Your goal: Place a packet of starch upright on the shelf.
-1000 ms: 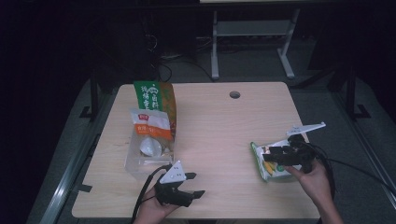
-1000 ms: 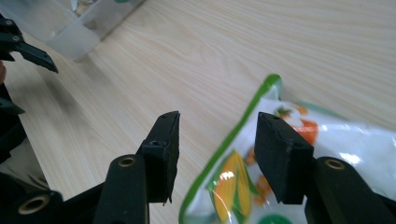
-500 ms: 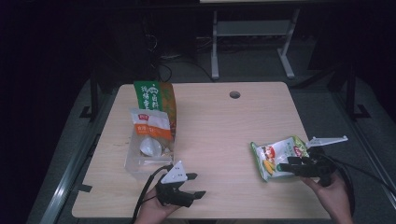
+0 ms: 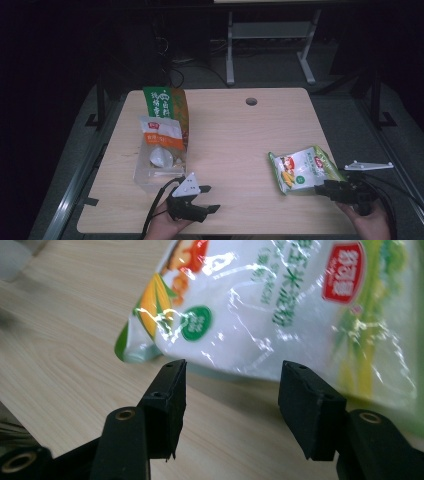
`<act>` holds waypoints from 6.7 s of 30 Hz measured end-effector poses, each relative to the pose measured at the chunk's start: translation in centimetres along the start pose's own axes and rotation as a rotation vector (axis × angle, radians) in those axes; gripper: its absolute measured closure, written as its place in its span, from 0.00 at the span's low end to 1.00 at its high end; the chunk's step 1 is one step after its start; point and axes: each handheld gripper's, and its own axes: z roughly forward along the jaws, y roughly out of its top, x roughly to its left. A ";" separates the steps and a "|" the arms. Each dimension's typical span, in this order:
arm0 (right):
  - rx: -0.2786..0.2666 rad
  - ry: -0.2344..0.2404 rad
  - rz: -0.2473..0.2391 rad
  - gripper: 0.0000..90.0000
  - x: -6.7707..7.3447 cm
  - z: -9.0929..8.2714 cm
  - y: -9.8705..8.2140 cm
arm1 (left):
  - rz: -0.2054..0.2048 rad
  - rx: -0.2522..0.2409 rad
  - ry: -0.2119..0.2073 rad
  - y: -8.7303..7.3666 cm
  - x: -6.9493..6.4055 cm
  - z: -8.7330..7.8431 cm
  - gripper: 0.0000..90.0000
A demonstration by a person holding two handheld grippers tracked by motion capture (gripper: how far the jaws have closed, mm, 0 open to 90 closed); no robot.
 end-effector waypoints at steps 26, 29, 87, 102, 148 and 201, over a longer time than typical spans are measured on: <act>-0.048 0.132 0.193 0.48 -3.7 3.4 0.5 | 0.016 0.009 -0.004 0.1 -0.3 0.4 0.38; -0.084 0.173 0.203 0.64 -4.1 3.8 0.9 | 0.018 0.006 0.000 0.1 -0.3 0.4 0.38; -0.039 0.380 -0.423 1.00 10.9 5.3 10.2 | -0.059 -0.021 0.015 4.2 1.6 4.7 0.29; 0.007 0.388 -0.498 0.99 10.7 5.7 9.1 | -0.163 -0.061 -0.110 6.0 3.8 7.4 0.57; 0.041 0.331 -0.398 1.00 12.0 7.7 11.1 | -0.016 -0.024 -0.007 4.4 1.3 2.8 0.60; -0.004 0.446 -0.498 1.00 21.0 7.0 20.2 | 0.047 -0.009 -0.057 0.6 -0.9 -0.5 0.47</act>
